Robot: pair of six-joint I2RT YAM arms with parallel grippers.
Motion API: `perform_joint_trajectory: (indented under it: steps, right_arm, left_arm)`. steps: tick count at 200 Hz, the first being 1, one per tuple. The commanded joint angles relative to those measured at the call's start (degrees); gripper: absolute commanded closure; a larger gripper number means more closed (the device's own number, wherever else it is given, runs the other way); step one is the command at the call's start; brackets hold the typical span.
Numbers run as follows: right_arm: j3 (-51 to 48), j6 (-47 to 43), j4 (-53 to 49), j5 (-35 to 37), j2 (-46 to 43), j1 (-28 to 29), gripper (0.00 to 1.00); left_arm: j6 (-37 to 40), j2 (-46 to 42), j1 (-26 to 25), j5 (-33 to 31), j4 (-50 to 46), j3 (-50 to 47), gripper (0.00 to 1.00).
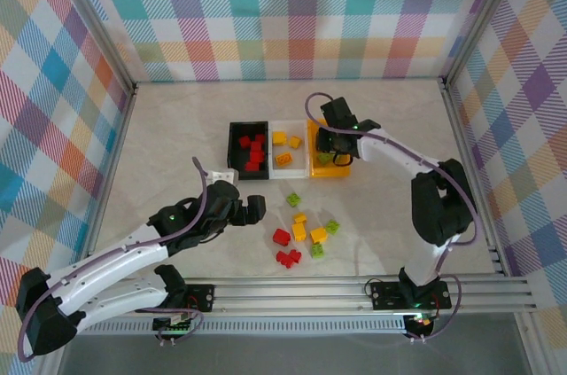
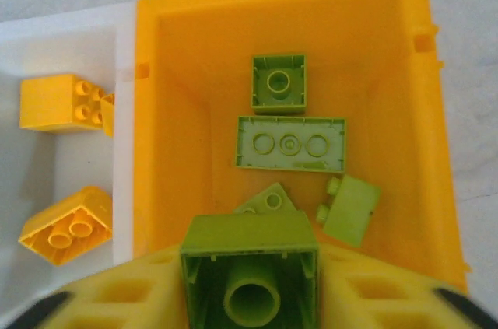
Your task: Sort the legos into containers by color
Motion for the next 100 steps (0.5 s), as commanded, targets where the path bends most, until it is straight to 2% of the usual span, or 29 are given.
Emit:
perform_joint_trajectory:
  steps: [1, 14, 31, 62, 100]
  right_arm:
    - [4.6, 0.1, -1.4, -2.3, 1.1, -0.2, 0.38]
    - [5.3, 0.1, -1.3, -2.7, 0.6, -0.2, 0.30]
    - [4.3, 0.1, -1.2, -3.3, -1.6, -0.2, 0.26]
    - [-5.0, 1.4, 2.7, -5.8, -10.5, 0.0, 0.24]
    - [-18.6, 3.3, 6.3, -6.3, -22.0, 0.1, 0.23]
  left_arm:
    - [1.8, 2.2, -0.1, 1.5, 2.0, 0.6, 0.00]
    - [3.1, 4.4, -0.2, 1.9, 2.4, 1.6, 0.00]
    - [4.8, 7.9, -0.1, 2.7, 3.4, 3.2, 0.00]
    - [7.4, 16.4, -0.2, 6.1, 6.9, 6.5, 0.00]
    - [13.5, 32.3, -1.7, 7.1, 7.9, 15.9, 0.10]
